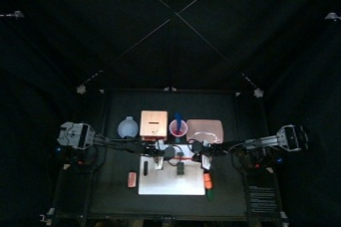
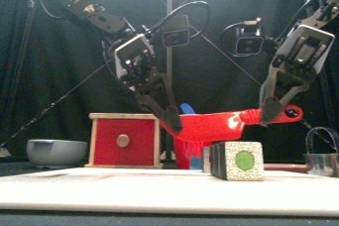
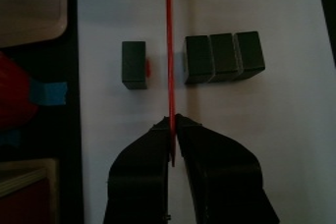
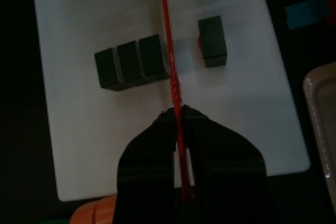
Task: Place sushi on board then cut the sushi with the knife then place the pieces on the plate
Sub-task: Cut the sushi into 4 pieces
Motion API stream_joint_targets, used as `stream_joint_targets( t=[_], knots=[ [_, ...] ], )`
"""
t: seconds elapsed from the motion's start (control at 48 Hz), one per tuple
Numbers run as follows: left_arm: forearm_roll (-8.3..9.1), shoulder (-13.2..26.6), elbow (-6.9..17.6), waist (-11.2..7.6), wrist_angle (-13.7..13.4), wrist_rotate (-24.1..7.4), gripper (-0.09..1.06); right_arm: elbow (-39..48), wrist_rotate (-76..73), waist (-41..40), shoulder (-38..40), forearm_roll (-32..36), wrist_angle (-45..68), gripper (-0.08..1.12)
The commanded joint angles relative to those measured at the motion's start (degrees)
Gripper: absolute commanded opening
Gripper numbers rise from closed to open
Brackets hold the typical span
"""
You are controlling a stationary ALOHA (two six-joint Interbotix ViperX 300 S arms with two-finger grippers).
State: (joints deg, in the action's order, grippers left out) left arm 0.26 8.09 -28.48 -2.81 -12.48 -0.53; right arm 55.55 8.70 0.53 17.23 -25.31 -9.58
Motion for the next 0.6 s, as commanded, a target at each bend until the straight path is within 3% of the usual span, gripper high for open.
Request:
stream_joint_targets(
  t=[0.021,0.25,0.604],
  knots=[
    [0.09,-1.85,1.23,-1.41,-0.53,-0.09,0.50,-0.97,-0.35,1.76,2.55,-0.70,-0.35,0.40],
    [-0.62,-0.97,1.67,-3.69,-0.62,0.00,0.50,-0.70,-0.18,4.31,2.55,-2.64,-0.35,0.40],
    [-2.81,1.05,3.25,-4.31,-0.62,0.00,0.50,-0.09,-0.35,4.92,1.93,-4.04,-0.35,0.40]
  ],
)
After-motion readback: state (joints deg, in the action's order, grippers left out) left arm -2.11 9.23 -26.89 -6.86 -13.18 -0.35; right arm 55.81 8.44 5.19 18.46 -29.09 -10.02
